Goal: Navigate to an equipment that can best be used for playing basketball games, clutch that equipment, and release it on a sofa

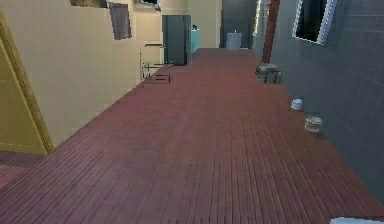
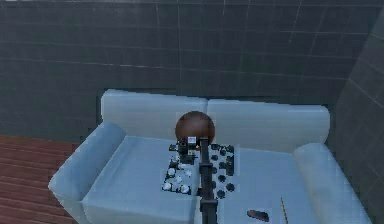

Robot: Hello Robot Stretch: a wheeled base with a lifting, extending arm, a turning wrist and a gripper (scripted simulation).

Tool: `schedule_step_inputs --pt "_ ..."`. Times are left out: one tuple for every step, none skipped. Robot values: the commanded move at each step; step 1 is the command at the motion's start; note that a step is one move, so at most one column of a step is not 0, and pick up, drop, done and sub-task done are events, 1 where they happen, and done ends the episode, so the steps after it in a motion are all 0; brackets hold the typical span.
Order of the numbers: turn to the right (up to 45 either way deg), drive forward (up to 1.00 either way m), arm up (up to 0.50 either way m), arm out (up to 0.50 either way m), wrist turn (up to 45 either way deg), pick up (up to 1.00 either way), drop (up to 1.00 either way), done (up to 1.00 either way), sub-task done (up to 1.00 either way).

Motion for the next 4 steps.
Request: schedule_step_inputs --pt "0.0 0.0 -0.32 0.0 0.0 0.0 0.0 0.0 0.0" --pt "0.0 0.0 0.0 0.0 0.0 0.0 1.0 0.0 0.0" --pt "0.0 0.0 0.1 0.0 0.0 0.0 0.0 0.0 0.0" --pt "0.0 0.0 0.0 -0.08 0.0 0.0 0.0 0.0 0.0"
